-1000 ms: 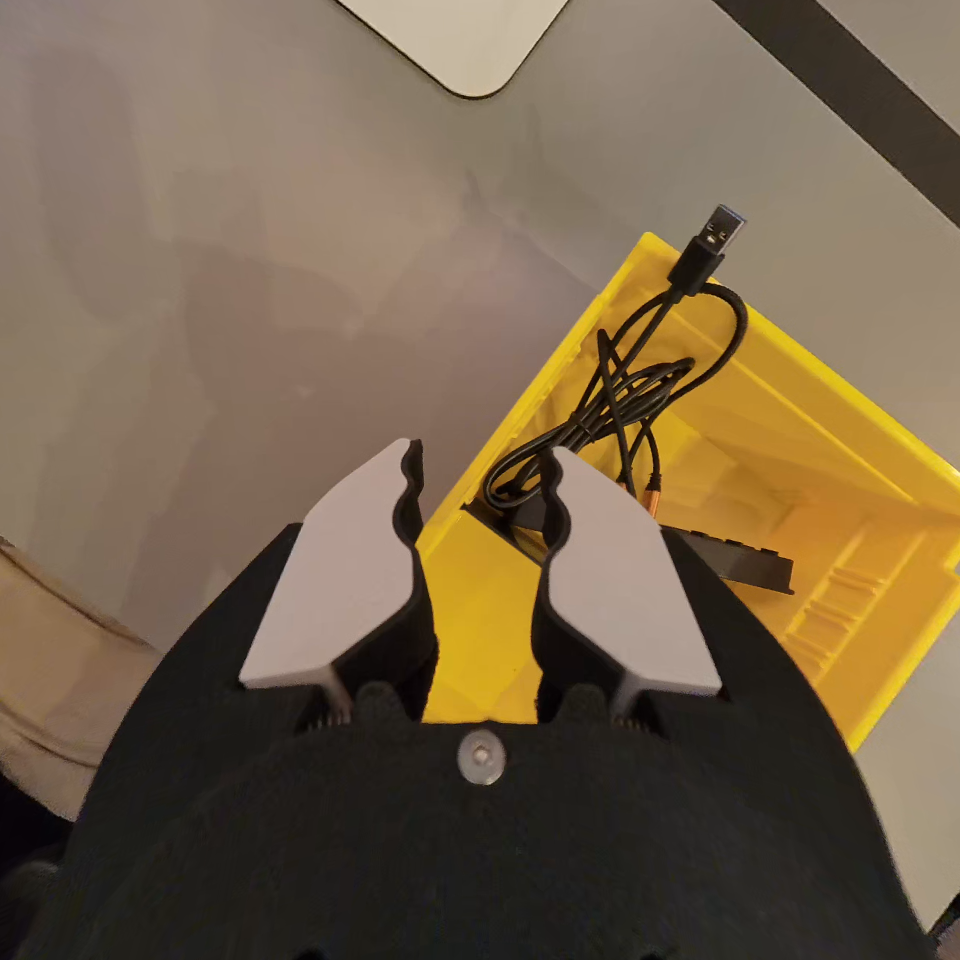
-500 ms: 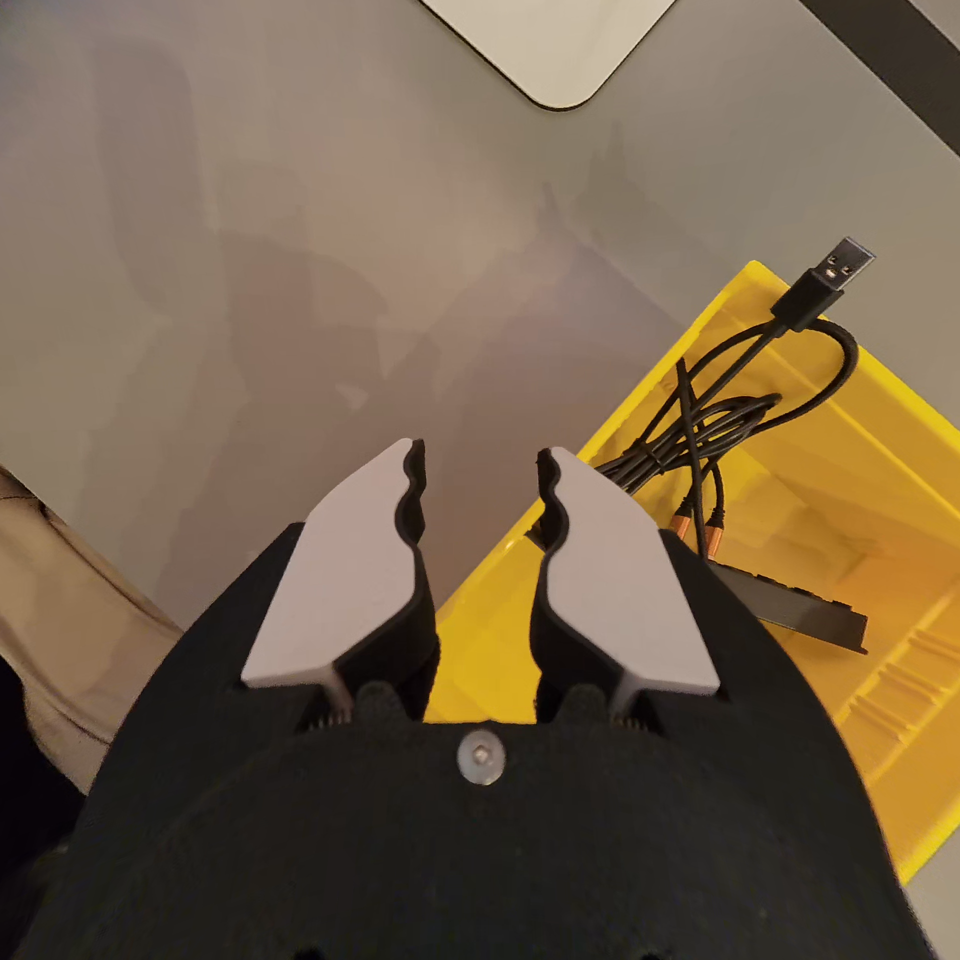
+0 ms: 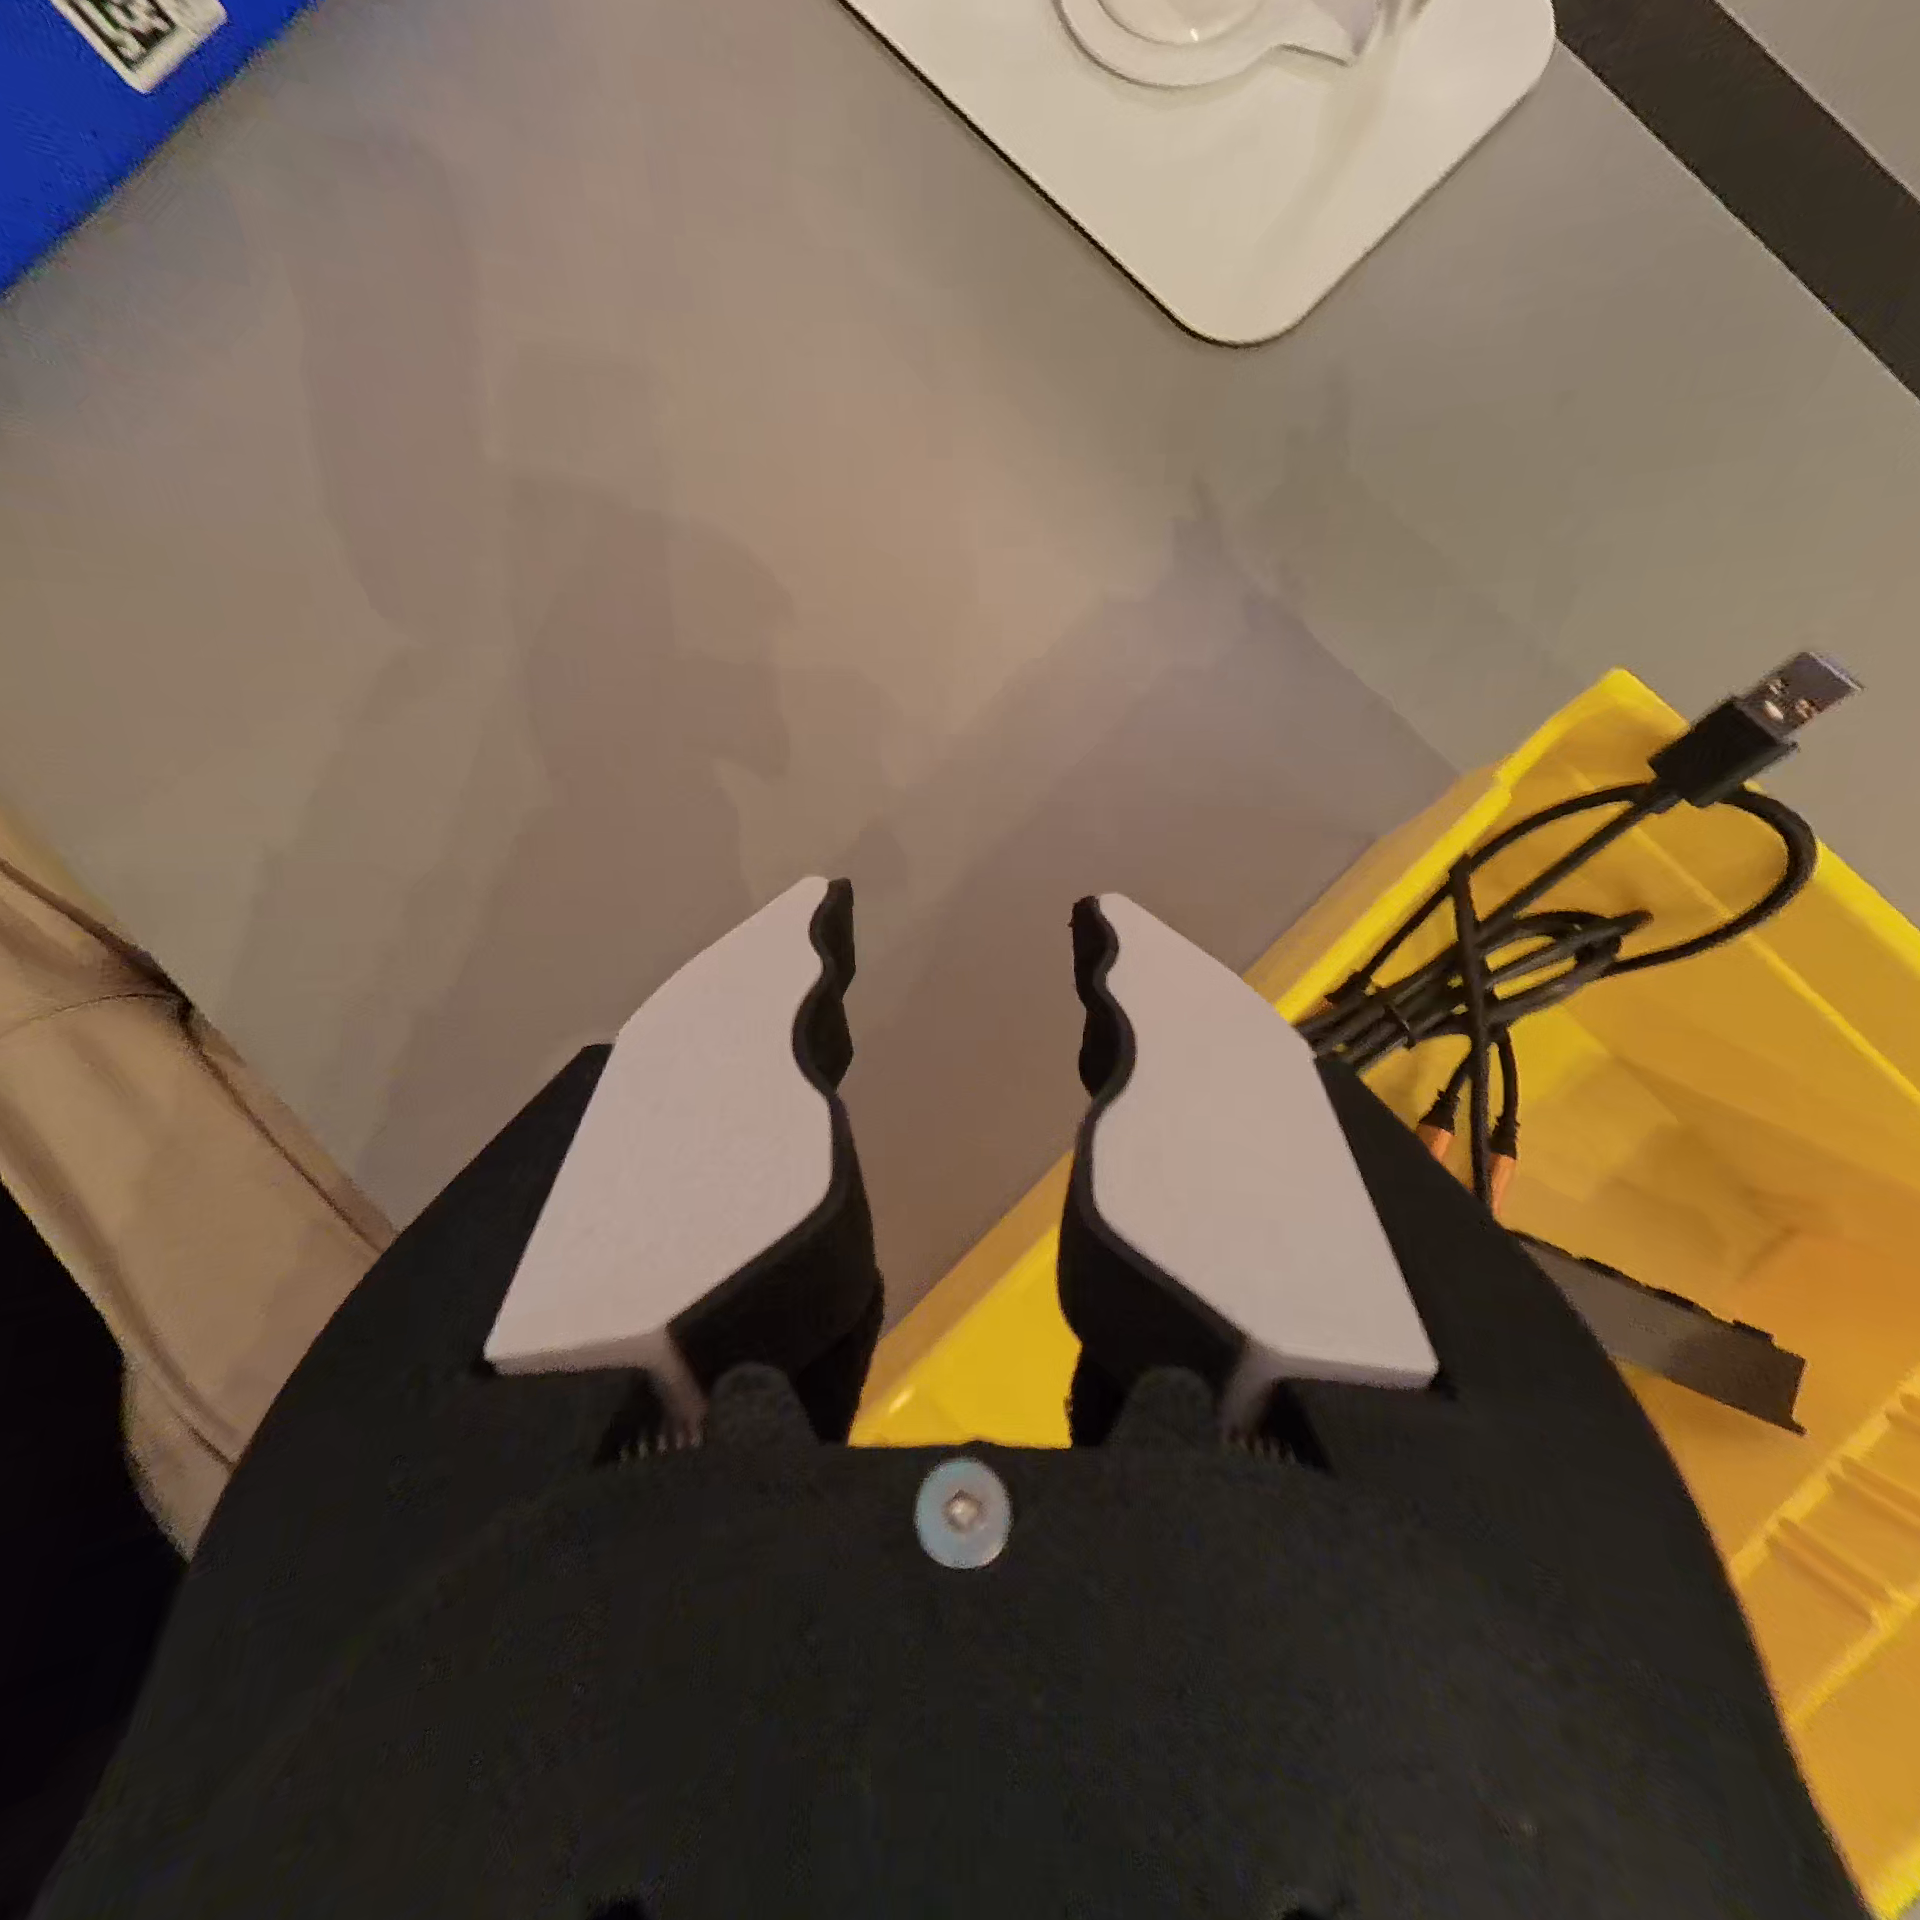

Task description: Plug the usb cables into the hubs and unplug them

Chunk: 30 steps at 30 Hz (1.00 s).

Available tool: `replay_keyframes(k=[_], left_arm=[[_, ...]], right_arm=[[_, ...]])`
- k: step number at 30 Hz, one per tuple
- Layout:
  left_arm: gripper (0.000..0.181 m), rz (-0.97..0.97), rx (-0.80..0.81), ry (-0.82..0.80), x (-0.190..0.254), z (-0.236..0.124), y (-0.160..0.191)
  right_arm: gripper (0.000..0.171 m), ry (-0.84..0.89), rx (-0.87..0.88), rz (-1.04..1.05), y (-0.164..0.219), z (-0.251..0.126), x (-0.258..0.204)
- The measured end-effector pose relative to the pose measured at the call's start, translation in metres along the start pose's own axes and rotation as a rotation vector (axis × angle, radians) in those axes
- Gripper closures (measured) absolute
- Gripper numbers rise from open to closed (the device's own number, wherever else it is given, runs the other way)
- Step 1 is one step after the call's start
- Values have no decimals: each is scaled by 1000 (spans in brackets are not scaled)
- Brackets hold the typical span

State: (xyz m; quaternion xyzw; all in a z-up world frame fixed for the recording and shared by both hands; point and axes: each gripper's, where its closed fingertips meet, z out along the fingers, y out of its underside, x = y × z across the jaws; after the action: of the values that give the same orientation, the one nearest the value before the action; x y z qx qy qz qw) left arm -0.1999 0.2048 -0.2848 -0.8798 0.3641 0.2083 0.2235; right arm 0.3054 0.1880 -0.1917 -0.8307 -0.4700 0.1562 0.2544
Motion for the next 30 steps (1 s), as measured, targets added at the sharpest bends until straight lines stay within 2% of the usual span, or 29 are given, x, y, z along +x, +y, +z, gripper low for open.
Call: replay_keyframes(k=[1,10,20,24,30], left_arm=[[174,-18,33,-19,-4,-9,-5],[175,-71,347,-230,-40,-114,-58],[175,3,689,-398,-46,-237,-138],[175,39,855,-409,-37,-284,-168],[175,103,1084,-299,4,-339,-209]], right_arm=[[130,-9,10,-8,-4,0,-5],[129,-181,136,-53,-45,9,-65],[116,-458,299,12,-84,21,-125],[107,-545,369,43,-96,23,-138],[97,-738,480,112,-112,19,-157]])
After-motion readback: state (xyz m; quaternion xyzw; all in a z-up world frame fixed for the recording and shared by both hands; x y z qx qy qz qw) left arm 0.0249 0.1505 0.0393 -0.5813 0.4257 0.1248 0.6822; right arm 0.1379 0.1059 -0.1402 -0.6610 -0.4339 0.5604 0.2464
